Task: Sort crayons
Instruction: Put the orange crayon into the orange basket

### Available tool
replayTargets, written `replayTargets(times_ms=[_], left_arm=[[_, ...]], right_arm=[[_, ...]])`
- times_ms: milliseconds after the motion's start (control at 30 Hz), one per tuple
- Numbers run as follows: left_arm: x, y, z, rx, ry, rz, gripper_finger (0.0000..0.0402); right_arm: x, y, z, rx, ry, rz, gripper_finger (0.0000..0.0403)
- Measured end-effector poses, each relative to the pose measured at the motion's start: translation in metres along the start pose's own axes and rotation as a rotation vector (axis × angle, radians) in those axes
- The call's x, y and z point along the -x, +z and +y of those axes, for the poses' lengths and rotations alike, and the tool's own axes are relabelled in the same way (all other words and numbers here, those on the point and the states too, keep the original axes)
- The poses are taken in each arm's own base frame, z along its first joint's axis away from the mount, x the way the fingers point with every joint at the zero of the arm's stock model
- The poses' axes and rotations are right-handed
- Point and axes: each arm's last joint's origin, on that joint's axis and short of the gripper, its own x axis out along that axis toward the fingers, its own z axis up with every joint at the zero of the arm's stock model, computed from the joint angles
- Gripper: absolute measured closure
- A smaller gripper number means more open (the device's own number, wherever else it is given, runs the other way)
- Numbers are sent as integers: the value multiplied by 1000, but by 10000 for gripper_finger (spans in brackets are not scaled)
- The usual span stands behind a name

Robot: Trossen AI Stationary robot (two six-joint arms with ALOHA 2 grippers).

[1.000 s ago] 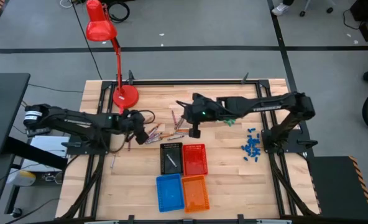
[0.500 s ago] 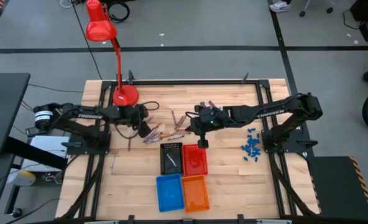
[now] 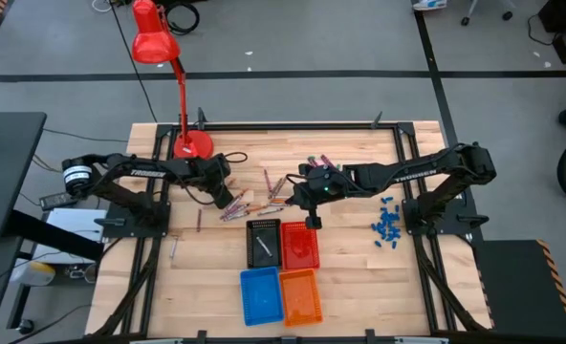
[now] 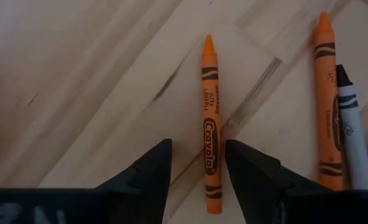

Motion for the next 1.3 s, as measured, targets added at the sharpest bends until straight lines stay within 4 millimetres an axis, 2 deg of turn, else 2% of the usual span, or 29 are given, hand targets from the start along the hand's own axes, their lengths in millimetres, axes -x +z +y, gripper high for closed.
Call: replayTargets(times_ms=[433, 600, 833, 1033, 1300], left_arm=[[-1, -1, 0, -2, -2, 8, 341], [-1, -1, 0, -2, 0, 12, 367], [1, -2, 0, -8, -10, 6, 373], [14, -4, -3, -18, -47, -40, 367], [29, -1, -9, -36, -76, -134, 367]], right_arm=[[0, 2, -3, -2, -65, -10, 398], [0, 2, -3, -2, -65, -14, 393], [0, 2, -3, -3, -86, -11, 389], [0, 3, -5, -51, -145, -17, 389], [-7, -7, -10, -90, -194, -136, 366]])
